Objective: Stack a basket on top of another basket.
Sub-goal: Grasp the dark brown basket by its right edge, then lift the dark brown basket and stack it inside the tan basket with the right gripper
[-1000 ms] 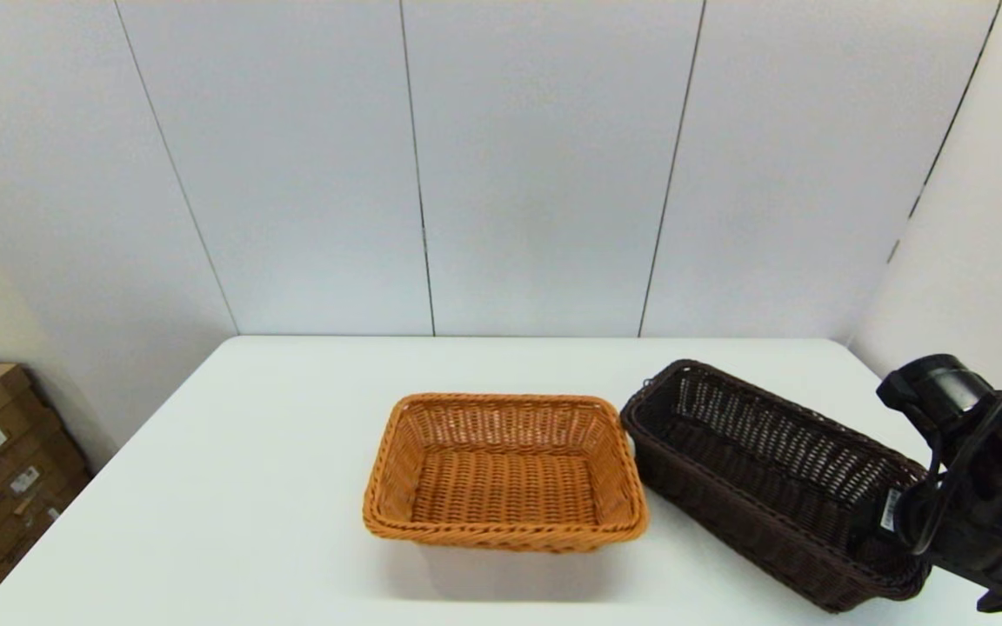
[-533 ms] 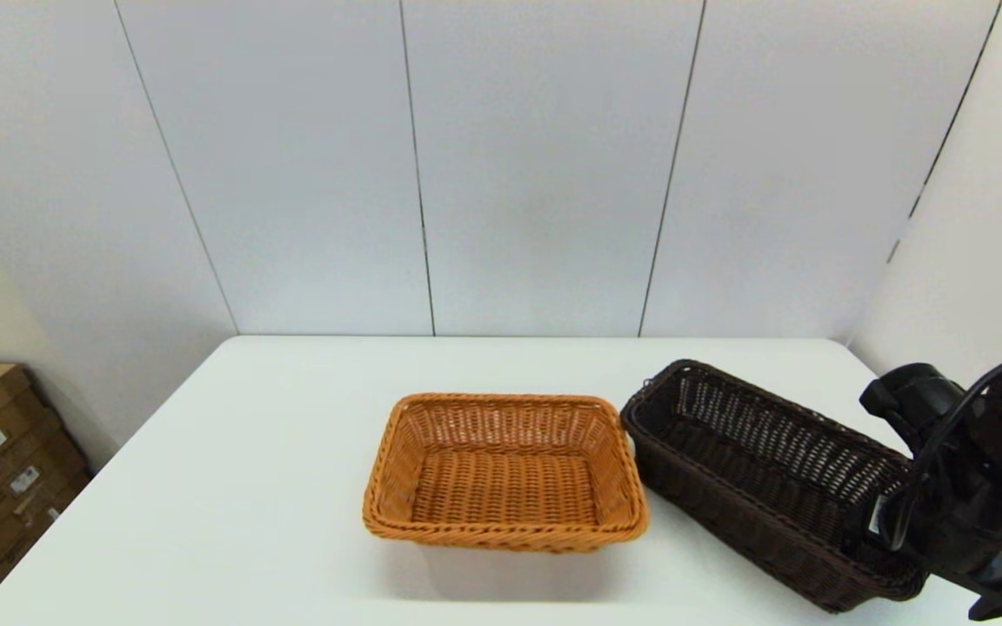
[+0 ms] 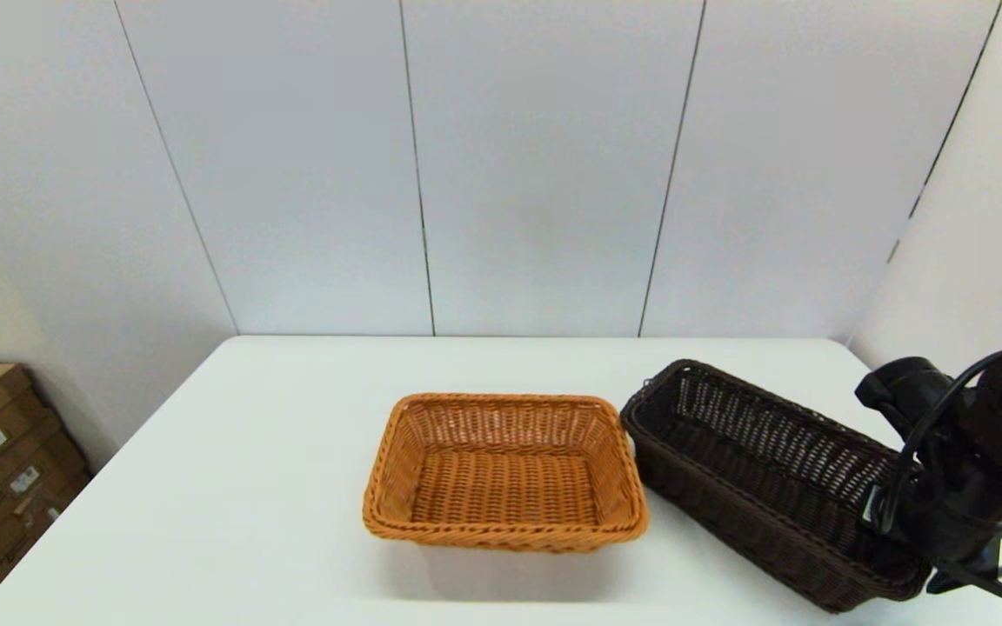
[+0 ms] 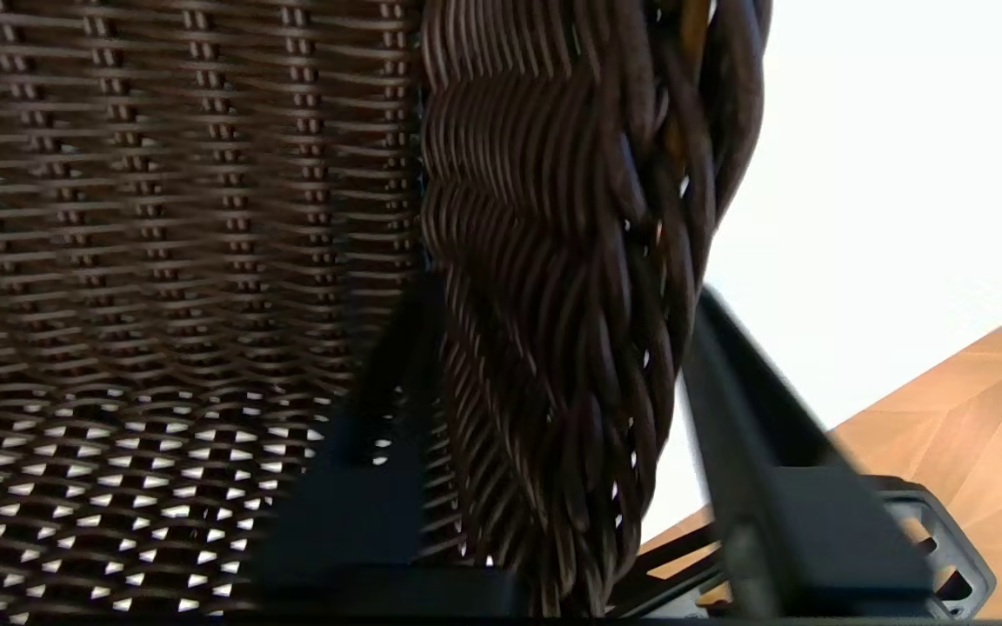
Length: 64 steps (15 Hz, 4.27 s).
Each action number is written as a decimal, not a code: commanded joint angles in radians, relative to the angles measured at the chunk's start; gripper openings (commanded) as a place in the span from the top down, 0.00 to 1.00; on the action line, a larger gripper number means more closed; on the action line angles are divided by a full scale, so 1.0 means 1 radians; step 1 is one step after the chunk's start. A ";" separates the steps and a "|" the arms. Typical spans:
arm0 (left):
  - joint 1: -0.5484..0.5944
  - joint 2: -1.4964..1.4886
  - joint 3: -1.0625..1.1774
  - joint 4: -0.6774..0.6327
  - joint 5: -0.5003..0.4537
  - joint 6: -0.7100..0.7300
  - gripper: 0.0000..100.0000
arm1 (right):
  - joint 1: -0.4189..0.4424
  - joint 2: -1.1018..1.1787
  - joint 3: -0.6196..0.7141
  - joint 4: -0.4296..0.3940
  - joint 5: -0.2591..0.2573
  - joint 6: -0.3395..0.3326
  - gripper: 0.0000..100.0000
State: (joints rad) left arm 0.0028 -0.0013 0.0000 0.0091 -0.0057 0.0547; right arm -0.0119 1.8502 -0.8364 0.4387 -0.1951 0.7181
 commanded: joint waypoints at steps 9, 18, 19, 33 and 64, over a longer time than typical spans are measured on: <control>0.000 0.001 0.005 0.000 0.000 0.001 0.00 | -0.065 -0.020 -0.049 0.005 0.011 0.009 1.00; 0.000 0.001 0.005 0.000 0.000 0.001 0.00 | -0.160 -0.192 -0.210 0.129 0.135 0.044 1.00; 0.000 0.001 0.005 0.000 0.000 0.001 0.00 | -0.168 -0.204 -0.234 0.155 0.158 0.044 1.00; 0.000 0.001 0.005 0.000 0.000 0.001 0.00 | -0.114 -0.333 -0.380 0.330 0.698 -0.281 1.00; 0.000 0.001 0.005 0.000 0.000 0.001 0.00 | 0.380 0.210 -0.876 0.387 0.623 -0.124 1.00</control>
State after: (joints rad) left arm 0.0028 -0.0013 0.0000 0.0091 -0.0057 0.0553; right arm 0.3674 2.0502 -1.7064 0.8211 0.4281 0.5868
